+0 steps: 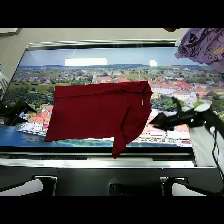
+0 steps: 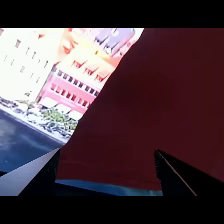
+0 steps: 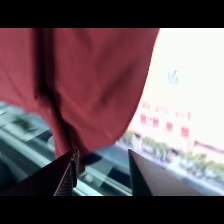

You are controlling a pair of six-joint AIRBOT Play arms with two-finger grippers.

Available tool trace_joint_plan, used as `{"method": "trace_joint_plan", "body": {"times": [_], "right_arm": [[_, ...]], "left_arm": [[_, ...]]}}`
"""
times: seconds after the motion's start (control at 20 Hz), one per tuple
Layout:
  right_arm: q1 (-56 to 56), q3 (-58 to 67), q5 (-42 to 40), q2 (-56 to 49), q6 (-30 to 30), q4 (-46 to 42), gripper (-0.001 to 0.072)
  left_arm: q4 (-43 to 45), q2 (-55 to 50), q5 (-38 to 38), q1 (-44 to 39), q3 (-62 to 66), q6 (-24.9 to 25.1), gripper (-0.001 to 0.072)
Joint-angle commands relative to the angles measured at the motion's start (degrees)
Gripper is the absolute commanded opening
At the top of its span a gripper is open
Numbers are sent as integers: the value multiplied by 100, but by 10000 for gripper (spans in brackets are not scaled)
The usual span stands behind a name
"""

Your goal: Fold the clothes and pants, and hang the long-sleeved shirts on hangers.

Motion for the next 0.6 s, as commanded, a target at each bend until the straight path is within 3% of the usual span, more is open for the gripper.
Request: {"method": "trace_joint_plan", "body": {"times": [0.0, 0.4, 0.55], "right_arm": [[-20, -1084, -549, 188, -542, 492, 377], [142, -1397, -1137, 46, -778, 1029, 383], [966, -1397, -1528, -44, -595, 1036, 483]], "left_arm": [[4, 98, 114, -39, -278, -22, 674], [2, 96, 452, -280, -280, -24, 674], [4, 96, 450, -435, -280, -24, 674]]}}
